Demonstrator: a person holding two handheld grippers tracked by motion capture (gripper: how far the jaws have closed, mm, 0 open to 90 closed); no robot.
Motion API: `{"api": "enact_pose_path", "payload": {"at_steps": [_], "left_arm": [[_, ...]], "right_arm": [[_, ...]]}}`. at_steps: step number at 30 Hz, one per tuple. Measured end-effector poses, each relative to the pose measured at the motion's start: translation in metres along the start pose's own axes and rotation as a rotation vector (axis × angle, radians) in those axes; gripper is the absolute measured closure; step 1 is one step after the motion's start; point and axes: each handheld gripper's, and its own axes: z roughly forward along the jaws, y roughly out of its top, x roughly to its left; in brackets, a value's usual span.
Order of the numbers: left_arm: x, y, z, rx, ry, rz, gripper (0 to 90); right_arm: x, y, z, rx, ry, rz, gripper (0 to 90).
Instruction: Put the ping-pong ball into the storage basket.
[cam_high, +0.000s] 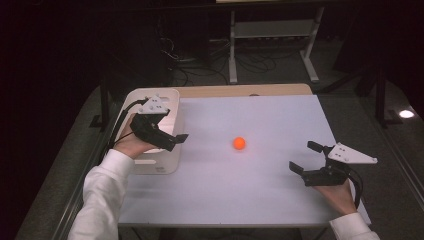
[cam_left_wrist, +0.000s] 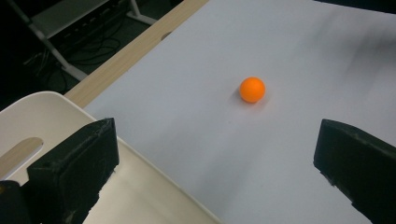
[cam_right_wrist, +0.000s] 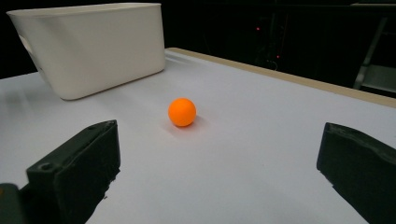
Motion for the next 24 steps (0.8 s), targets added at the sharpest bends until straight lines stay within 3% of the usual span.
{"api": "enact_pose_path", "payload": {"at_steps": [8,16,22,24], "left_arm": [[0.001,0.006,0.013,0.064,-0.022,0.031,0.0],[0.0,0.022,0.028,0.115,-0.057,0.059,0.0],[-0.005,0.034,0.043,0.14,-0.107,0.064,0.0],[-0.007,0.038,0.047,0.162,-0.123,0.093,0.0]], "right_arm": [[-0.001,0.0,0.0,0.001,0.006,-0.005,0.0],[-0.002,-0.001,0.0,0.013,0.009,-0.005,0.0],[-0.003,-0.002,-0.002,0.016,0.007,-0.011,0.0],[-0.003,-0.002,-0.002,0.017,0.007,-0.01,0.0]]}}
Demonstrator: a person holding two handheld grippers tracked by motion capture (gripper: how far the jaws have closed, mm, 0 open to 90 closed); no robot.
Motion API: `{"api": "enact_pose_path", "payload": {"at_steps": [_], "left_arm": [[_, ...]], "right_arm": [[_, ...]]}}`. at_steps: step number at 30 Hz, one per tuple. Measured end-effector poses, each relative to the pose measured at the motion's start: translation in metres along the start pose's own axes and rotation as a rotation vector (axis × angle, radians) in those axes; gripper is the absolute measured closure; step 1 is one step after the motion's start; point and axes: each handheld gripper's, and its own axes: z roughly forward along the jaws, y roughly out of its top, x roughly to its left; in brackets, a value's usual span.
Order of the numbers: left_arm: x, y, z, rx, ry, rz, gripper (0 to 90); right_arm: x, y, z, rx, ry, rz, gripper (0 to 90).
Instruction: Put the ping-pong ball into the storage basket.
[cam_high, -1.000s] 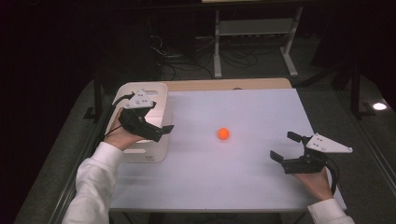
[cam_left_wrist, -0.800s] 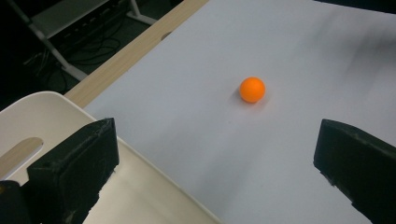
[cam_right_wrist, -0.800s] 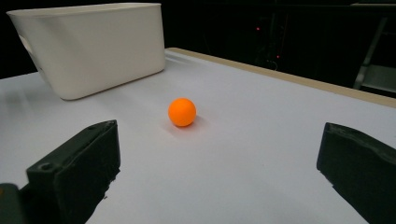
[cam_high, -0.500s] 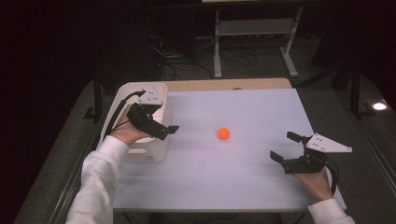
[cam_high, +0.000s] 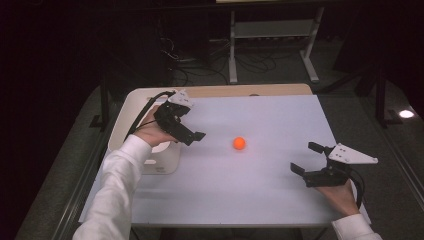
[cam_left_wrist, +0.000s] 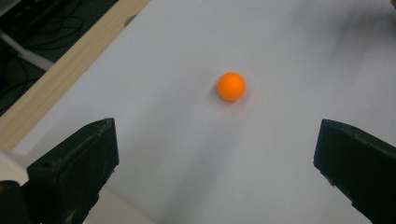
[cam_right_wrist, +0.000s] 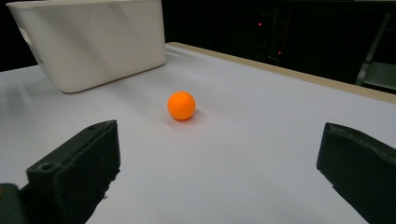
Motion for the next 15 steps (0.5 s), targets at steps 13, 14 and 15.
{"api": "enact_pose_path", "payload": {"at_steps": [13,14,15], "left_arm": [[-0.003,0.019,0.031,0.046,-0.046,0.034,0.0],[-0.004,0.02,0.033,0.052,-0.048,0.032,0.0],[-0.004,0.021,0.035,0.054,-0.05,0.038,0.0]], "right_arm": [[0.0,-0.001,0.0,0.008,0.008,-0.002,0.0],[0.0,-0.001,0.0,0.008,0.009,-0.002,0.0],[0.0,-0.001,0.0,0.007,0.009,-0.002,0.0]]}}
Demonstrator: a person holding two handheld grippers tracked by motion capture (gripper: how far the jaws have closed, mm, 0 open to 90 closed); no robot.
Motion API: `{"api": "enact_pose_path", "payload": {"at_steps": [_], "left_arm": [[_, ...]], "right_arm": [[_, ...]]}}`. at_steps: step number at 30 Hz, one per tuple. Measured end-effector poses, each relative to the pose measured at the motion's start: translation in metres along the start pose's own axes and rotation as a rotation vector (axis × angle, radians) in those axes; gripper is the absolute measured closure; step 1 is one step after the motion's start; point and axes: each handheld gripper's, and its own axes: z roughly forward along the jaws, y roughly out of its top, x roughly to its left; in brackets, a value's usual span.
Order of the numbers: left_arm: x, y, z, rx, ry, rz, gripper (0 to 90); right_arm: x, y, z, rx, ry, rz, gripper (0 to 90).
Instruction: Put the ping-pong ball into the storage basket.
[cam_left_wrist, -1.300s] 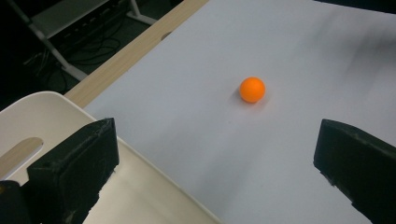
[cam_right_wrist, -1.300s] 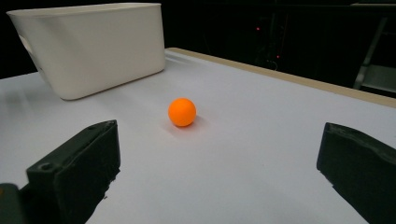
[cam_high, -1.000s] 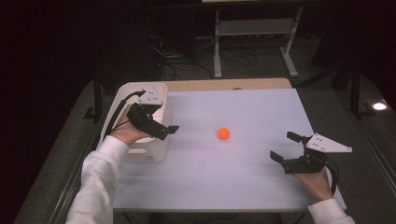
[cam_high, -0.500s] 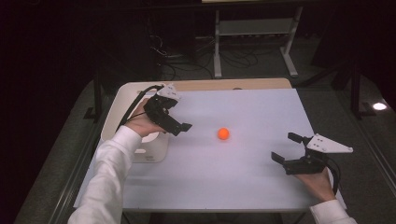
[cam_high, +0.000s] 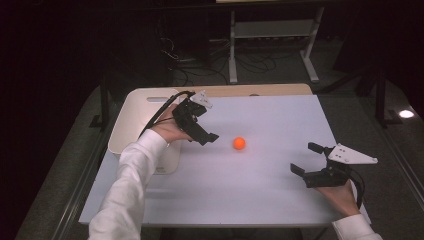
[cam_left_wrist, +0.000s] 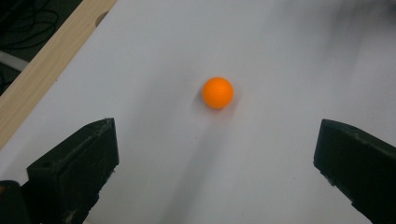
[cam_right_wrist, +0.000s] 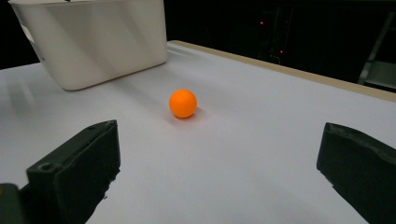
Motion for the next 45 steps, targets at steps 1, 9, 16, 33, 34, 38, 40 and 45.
{"api": "enact_pose_path", "payload": {"at_steps": [1,9,16,33,34,38,40,45], "left_arm": [[-0.001,0.001,0.003,0.005,-0.002,-0.005,0.0],[-0.001,0.011,0.015,0.038,-0.006,0.013,0.0],[0.004,0.016,0.026,0.052,-0.009,-0.001,0.0],[0.01,0.025,0.047,0.087,-0.006,0.004,0.0],[0.009,0.025,0.048,0.083,-0.009,0.001,0.0],[0.007,0.029,0.055,0.089,-0.015,0.011,0.0],[0.006,0.031,0.058,0.099,-0.019,0.018,0.0],[0.006,0.035,0.064,0.101,-0.036,0.027,0.0]], "right_arm": [[0.0,0.0,0.0,0.0,0.0,0.0,0.0],[0.0,0.0,0.0,0.002,0.002,0.001,0.0],[0.0,0.0,0.0,-0.003,-0.005,-0.003,0.0],[-0.001,0.0,-0.001,-0.004,-0.002,-0.001,0.0],[0.0,0.0,-0.001,-0.001,-0.001,-0.002,0.0],[0.0,-0.001,0.0,0.0,0.003,-0.002,0.0],[0.0,-0.001,0.0,-0.001,0.002,-0.004,0.0],[-0.001,-0.001,0.0,0.001,0.003,-0.003,0.0]]}}
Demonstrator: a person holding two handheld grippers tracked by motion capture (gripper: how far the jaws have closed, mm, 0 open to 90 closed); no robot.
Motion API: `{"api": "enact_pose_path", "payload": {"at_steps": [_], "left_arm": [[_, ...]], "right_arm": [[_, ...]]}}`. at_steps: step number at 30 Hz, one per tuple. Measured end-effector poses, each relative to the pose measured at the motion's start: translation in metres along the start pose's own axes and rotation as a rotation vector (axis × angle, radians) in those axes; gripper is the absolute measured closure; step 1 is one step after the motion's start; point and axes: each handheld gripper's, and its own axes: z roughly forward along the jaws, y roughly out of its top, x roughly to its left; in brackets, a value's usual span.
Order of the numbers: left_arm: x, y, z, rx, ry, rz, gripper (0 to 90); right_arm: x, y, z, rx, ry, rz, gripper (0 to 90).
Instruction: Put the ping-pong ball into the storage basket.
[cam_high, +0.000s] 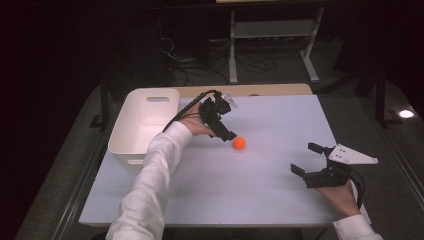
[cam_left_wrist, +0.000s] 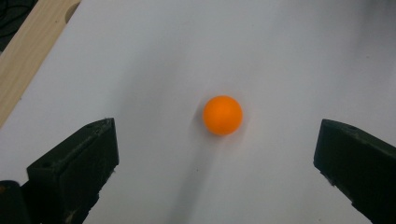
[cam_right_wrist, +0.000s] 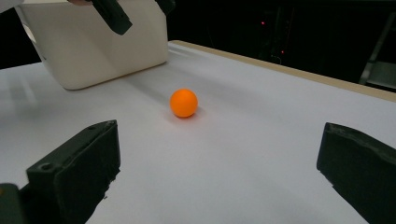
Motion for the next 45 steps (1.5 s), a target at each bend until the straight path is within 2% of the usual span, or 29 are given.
{"api": "enact_pose_path", "payload": {"at_steps": [5,13,15,19,27,32,37,41,45], "left_arm": [[0.001,0.003,0.007,-0.001,-0.019,0.0,0.0],[0.007,0.008,0.017,0.021,-0.037,0.027,0.0],[0.007,0.009,0.019,0.015,-0.041,0.019,0.0],[0.009,0.011,0.023,0.038,-0.046,0.052,0.0],[0.012,0.013,0.031,0.056,-0.054,0.058,0.0],[0.013,0.014,0.034,0.045,-0.079,0.064,0.0],[0.014,0.013,0.04,0.067,-0.075,0.081,0.0],[0.014,0.012,0.044,0.067,-0.099,0.077,0.0],[0.015,0.01,0.049,0.09,-0.1,0.077,0.0]], "right_arm": [[0.0,0.0,0.0,-0.001,0.002,0.0,0.0],[0.0,0.0,0.0,0.001,0.006,0.003,0.0],[0.0,0.0,0.0,0.0,0.007,0.001,0.0],[-0.001,0.0,0.0,-0.003,0.004,0.009,0.0],[-0.002,0.0,-0.001,-0.005,0.003,0.003,0.0],[-0.003,0.0,-0.001,-0.005,0.003,0.005,0.0],[-0.003,-0.001,0.0,-0.006,0.002,-0.001,0.0],[-0.003,-0.001,0.0,-0.003,0.004,-0.004,0.0],[-0.003,0.0,-0.001,-0.006,0.003,0.011,0.0]]}}
